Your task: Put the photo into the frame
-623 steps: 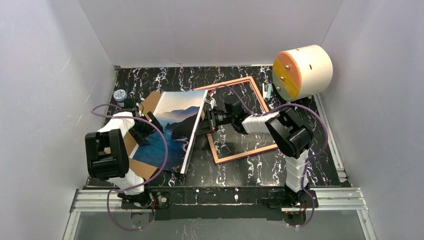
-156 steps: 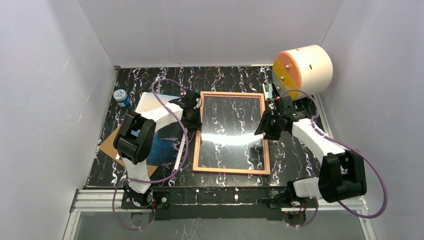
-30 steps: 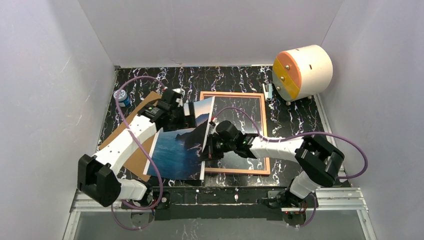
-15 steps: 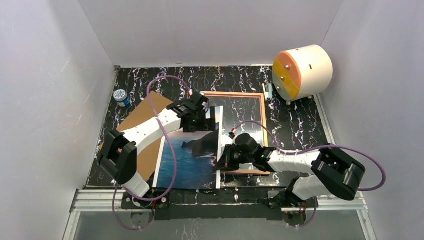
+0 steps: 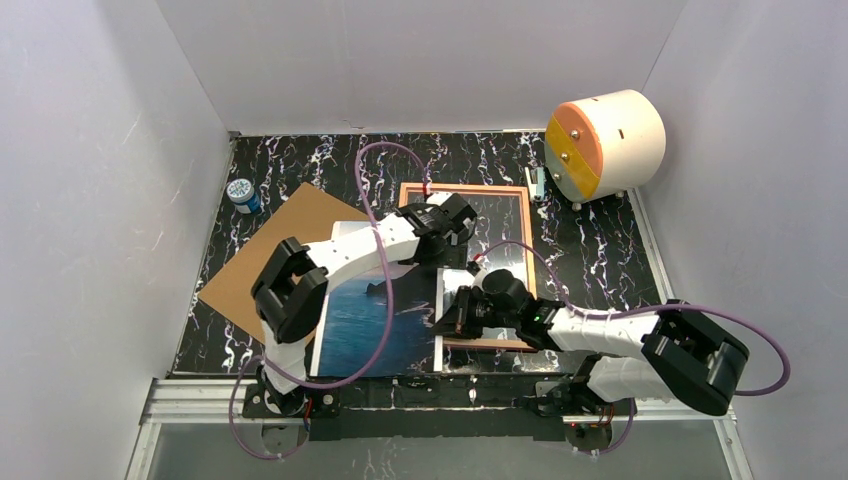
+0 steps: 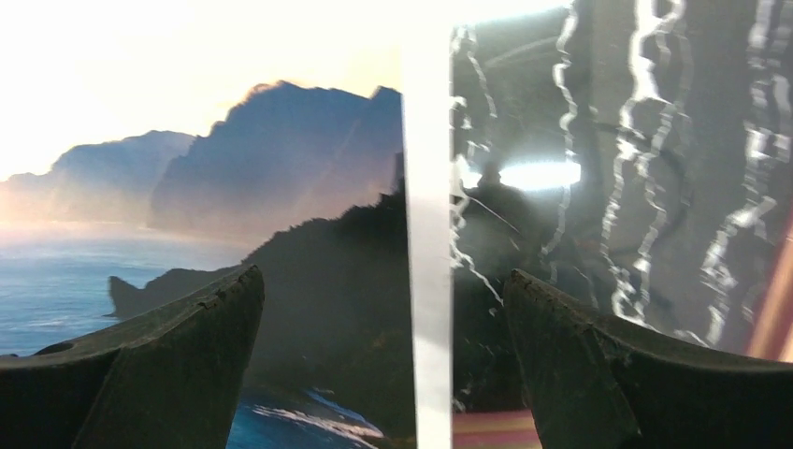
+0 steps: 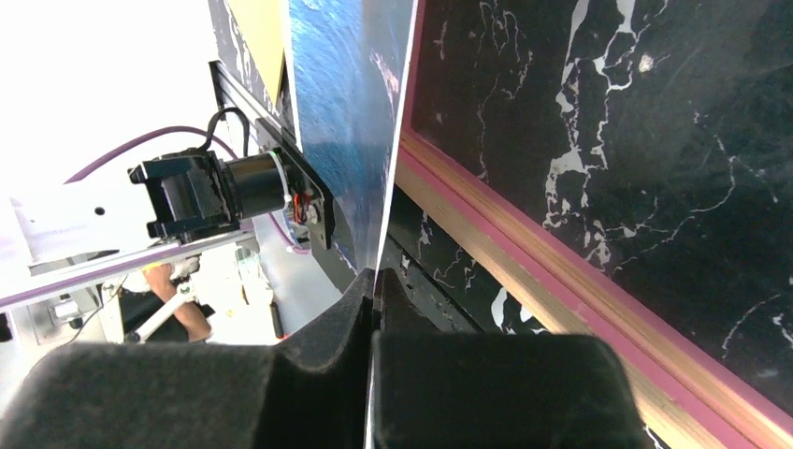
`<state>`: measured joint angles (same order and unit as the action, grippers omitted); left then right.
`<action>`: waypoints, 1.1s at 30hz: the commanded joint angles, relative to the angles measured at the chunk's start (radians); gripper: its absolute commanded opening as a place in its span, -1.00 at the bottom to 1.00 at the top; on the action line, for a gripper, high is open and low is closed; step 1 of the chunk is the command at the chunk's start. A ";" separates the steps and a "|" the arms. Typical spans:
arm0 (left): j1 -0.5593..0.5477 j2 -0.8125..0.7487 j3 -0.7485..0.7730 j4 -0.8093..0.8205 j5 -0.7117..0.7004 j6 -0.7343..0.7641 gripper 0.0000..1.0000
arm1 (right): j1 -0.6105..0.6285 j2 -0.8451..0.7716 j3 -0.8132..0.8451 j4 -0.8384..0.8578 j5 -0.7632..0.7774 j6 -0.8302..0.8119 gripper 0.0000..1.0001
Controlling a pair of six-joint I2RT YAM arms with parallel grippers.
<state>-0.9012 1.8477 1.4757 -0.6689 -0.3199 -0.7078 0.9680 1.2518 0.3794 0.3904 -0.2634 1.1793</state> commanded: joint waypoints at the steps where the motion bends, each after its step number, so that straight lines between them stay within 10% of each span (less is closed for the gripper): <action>1: -0.024 0.075 0.086 -0.130 -0.130 -0.044 0.97 | -0.002 -0.038 -0.005 0.060 0.007 -0.041 -0.86; 6: -0.034 0.107 0.108 -0.163 -0.156 -0.084 0.90 | -0.002 -0.061 -0.021 0.084 0.008 -0.039 -0.86; 15: -0.035 0.055 0.092 -0.152 -0.144 -0.109 -0.16 | -0.001 -0.067 -0.018 0.039 0.031 -0.024 -0.83; 23: -0.034 -0.004 0.088 -0.146 -0.131 -0.092 -0.60 | -0.001 -0.075 -0.003 -0.002 0.045 -0.024 -0.73; 33: -0.029 -0.064 0.120 -0.180 -0.138 -0.051 -1.00 | -0.001 -0.143 0.024 -0.056 0.067 -0.042 0.16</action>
<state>-0.9325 1.8618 1.5532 -0.7994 -0.4301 -0.7830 0.9642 1.1618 0.3630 0.3584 -0.2268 1.1667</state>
